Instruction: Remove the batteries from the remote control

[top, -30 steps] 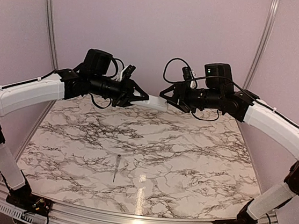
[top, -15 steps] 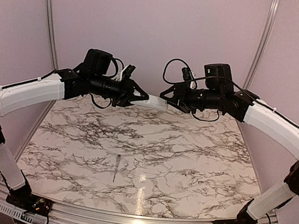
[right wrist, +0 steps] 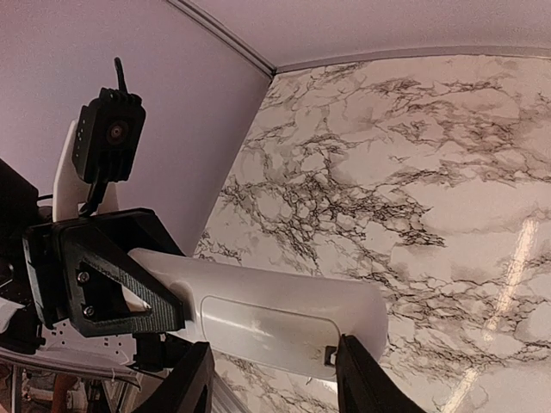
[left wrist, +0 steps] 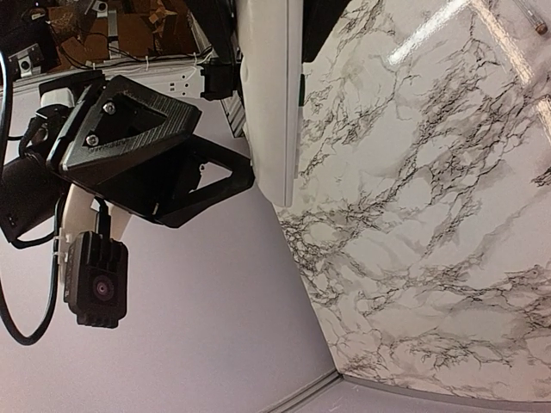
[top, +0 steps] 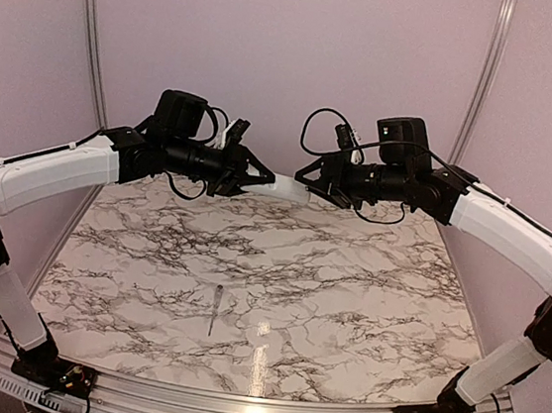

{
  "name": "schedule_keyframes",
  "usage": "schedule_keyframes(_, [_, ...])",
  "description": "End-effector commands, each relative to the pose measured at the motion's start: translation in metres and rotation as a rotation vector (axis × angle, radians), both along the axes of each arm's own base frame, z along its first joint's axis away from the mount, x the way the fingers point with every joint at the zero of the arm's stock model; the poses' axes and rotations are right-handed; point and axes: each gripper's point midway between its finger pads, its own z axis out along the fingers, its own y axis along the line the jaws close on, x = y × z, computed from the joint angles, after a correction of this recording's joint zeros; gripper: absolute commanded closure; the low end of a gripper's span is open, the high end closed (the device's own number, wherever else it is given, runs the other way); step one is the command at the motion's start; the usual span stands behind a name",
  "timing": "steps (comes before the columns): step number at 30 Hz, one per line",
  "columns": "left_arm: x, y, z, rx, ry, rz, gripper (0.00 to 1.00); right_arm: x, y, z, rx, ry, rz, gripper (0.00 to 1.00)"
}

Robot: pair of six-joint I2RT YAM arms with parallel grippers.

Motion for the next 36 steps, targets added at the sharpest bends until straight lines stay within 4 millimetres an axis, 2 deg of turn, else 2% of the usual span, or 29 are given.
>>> schedule_keyframes(1, [-0.002,-0.004,0.025,-0.068,-0.066,-0.022,1.0,0.0,0.005,0.005,0.002,-0.01,0.02,0.53])
schedule_keyframes(6, [-0.002,-0.004,0.028,-0.079,-0.073,-0.027,1.0,0.001,0.005,0.004,0.001,-0.01,0.019,0.57])
schedule_keyframes(15, [-0.003,-0.004,0.031,-0.085,-0.085,-0.033,1.0,0.001,0.006,0.003,0.002,-0.01,0.019,0.7])
schedule_keyframes(23, [-0.005,-0.004,0.035,-0.094,-0.099,-0.038,1.0,-0.001,0.001,-0.002,-0.018,-0.004,0.007,0.74])
schedule_keyframes(29, [-0.006,-0.004,0.036,-0.099,-0.102,-0.043,1.0,-0.002,-0.002,-0.002,-0.025,-0.009,0.002,0.85])
schedule_keyframes(36, [-0.007,-0.005,0.037,-0.106,-0.104,-0.052,1.0,-0.001,-0.001,0.001,-0.02,-0.015,0.003,0.91])
